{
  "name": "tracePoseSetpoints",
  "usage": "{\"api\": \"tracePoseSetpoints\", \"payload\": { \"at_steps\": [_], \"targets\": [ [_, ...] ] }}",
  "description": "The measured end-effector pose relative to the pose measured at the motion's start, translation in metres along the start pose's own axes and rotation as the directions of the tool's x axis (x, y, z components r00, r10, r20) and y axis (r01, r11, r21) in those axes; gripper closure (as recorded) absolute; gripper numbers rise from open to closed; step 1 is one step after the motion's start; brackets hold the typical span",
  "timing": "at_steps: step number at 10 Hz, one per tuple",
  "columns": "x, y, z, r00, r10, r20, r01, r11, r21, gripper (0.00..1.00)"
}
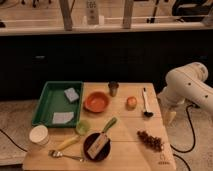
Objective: Place grapes in red bowl
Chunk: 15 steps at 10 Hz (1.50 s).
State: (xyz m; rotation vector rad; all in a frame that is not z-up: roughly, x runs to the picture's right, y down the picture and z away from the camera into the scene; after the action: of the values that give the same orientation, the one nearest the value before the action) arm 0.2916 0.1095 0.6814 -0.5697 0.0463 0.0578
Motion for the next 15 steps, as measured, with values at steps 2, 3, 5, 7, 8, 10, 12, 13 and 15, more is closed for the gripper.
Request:
{"api": "tracePoseSetpoints", "payload": {
  "at_steps": [2, 3, 5, 7, 8, 10, 12, 13, 15],
  "targets": [
    [0.000, 0.000, 0.000, 1.000, 0.000, 0.000, 0.000, 1.000, 0.000, 0.20],
    [0.000, 0.000, 0.000, 1.000, 0.000, 0.000, 0.000, 1.000, 0.000, 0.20],
    [0.000, 0.000, 0.000, 1.000, 0.000, 0.000, 0.000, 1.000, 0.000, 0.20],
    [0.001, 0.006, 0.004, 1.000, -0.011, 0.000, 0.011, 1.000, -0.004, 0.20],
    [0.002, 0.016, 0.011, 1.000, -0.024, -0.001, 0.024, 1.000, -0.009, 0.20],
    [0.005, 0.045, 0.027, 0.999, -0.050, -0.001, 0.050, 0.999, -0.021, 0.20],
    [0.003, 0.052, 0.035, 0.997, -0.076, 0.000, 0.076, 0.997, -0.029, 0.20],
    [-0.001, 0.057, 0.042, 0.995, -0.095, 0.002, 0.095, 0.995, -0.039, 0.20],
    [-0.003, 0.076, 0.059, 0.993, -0.120, 0.003, 0.120, 0.991, -0.059, 0.20]
  ]
}}
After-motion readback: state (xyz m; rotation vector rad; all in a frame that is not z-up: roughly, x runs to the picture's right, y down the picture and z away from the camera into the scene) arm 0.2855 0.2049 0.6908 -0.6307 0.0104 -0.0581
